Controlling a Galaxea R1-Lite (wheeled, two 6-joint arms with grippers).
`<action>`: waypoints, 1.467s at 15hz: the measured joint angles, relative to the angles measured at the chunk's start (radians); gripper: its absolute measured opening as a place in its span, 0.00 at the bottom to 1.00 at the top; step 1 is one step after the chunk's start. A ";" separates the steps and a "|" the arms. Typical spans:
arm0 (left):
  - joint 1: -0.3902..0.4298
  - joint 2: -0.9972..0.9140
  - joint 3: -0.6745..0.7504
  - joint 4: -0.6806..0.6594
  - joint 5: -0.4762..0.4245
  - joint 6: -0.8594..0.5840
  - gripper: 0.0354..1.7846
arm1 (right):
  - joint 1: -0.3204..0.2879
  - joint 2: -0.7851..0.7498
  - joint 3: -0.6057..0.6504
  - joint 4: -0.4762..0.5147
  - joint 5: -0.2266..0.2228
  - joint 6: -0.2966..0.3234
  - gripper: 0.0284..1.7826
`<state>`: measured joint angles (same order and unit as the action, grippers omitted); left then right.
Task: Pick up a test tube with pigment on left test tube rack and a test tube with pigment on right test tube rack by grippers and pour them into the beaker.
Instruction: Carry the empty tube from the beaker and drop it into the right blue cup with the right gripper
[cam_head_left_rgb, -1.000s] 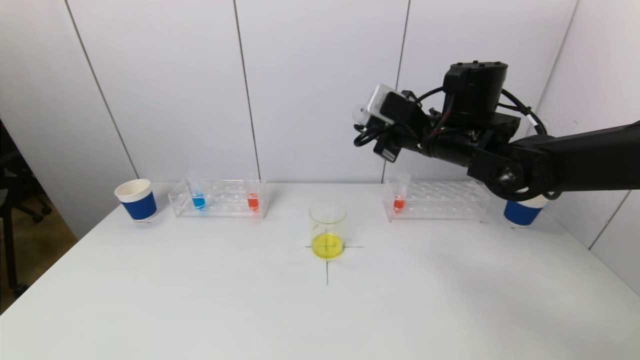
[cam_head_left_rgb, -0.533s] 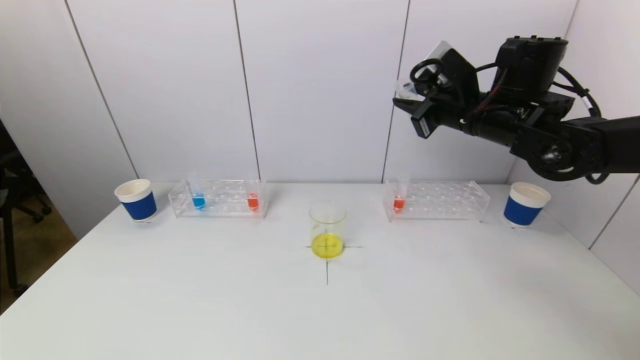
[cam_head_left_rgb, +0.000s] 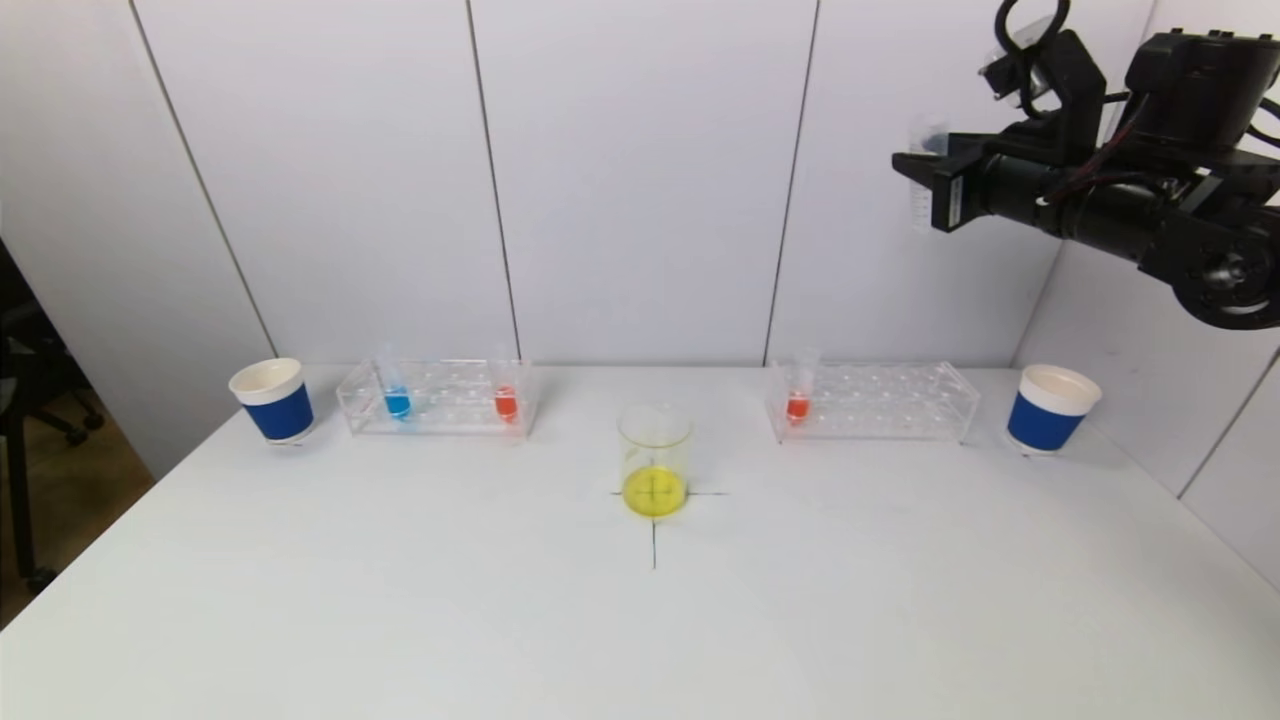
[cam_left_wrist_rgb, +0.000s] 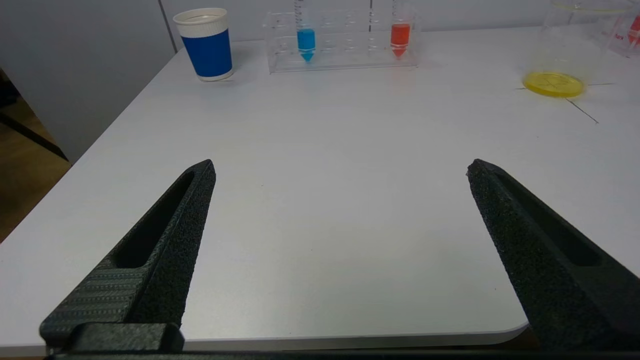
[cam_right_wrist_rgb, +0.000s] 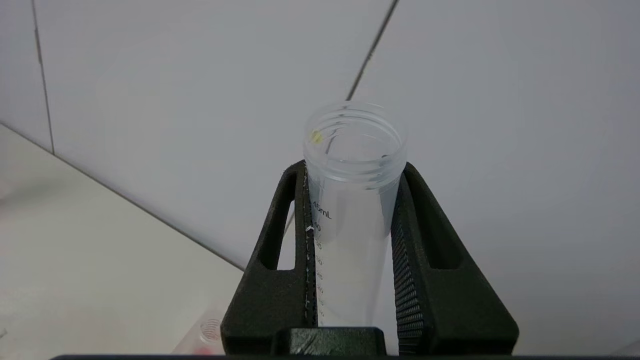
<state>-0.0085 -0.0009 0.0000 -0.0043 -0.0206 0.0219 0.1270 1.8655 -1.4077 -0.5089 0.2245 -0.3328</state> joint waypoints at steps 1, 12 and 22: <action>0.000 0.000 0.000 0.000 0.000 0.000 0.99 | -0.027 -0.006 0.000 0.004 -0.011 0.042 0.26; 0.000 0.000 0.000 0.000 -0.001 0.000 0.99 | -0.259 -0.002 -0.004 0.131 -0.064 0.289 0.26; 0.000 0.000 0.000 0.000 -0.001 -0.001 0.99 | -0.436 0.106 0.001 0.099 -0.058 0.309 0.26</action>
<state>-0.0089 -0.0009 0.0000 -0.0038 -0.0215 0.0211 -0.3087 1.9711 -1.4062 -0.4102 0.1668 -0.0240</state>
